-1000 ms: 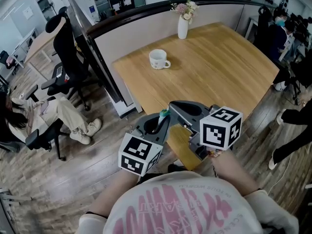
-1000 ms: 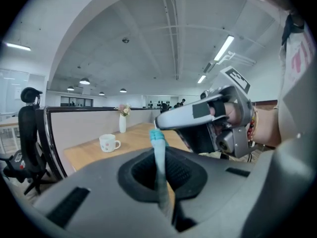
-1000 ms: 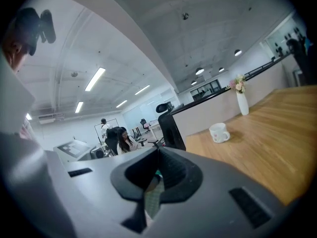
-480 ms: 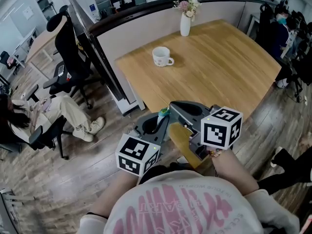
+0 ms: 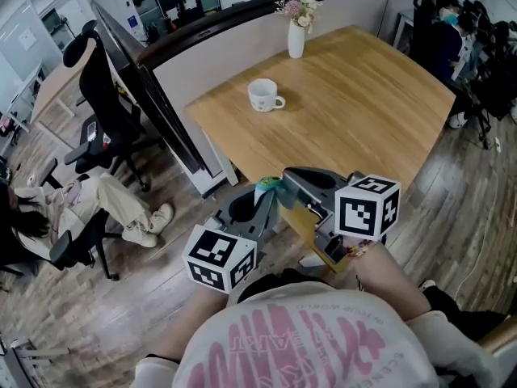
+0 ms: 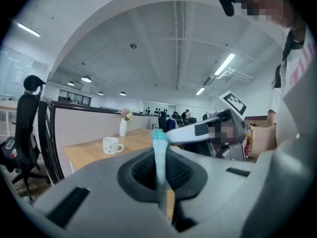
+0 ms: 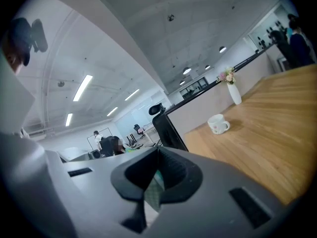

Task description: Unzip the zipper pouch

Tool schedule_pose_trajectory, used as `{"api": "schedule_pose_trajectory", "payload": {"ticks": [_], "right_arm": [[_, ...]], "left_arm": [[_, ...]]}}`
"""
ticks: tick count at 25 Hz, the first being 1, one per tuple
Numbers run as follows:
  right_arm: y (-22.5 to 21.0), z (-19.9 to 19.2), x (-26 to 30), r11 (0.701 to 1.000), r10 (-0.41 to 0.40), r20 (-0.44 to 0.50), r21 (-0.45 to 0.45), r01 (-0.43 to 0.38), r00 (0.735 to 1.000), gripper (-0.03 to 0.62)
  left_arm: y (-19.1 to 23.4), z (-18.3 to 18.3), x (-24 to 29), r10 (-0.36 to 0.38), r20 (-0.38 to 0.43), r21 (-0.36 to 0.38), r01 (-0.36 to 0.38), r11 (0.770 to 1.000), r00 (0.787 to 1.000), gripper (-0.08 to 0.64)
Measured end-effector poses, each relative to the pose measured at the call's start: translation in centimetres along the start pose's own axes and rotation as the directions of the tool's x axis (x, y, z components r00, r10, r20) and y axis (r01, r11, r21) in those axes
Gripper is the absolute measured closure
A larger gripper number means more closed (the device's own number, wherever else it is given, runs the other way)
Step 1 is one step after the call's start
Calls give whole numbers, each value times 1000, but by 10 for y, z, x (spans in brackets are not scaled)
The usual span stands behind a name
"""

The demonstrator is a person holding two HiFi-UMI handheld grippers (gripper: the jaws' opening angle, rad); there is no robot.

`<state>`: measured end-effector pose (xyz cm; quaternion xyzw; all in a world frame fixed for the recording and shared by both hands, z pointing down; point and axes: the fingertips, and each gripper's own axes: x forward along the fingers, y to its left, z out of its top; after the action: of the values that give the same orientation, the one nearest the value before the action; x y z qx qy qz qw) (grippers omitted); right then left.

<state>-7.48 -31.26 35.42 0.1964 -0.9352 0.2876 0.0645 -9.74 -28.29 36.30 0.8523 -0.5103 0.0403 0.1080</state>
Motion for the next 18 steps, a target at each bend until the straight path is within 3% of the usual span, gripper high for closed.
{"api": "schedule_pose_trajectory", "payload": {"ticks": [10, 18], "right_arm": [[13, -2, 18, 994, -74, 47, 82, 70, 996, 592], [12, -8, 20, 988, -134, 39, 80, 131, 990, 592]], "left_arm": [[27, 23, -20, -83, 45, -52, 86, 995, 995, 555], [35, 27, -24, -114, 69, -89, 120, 989, 991, 555]]}}
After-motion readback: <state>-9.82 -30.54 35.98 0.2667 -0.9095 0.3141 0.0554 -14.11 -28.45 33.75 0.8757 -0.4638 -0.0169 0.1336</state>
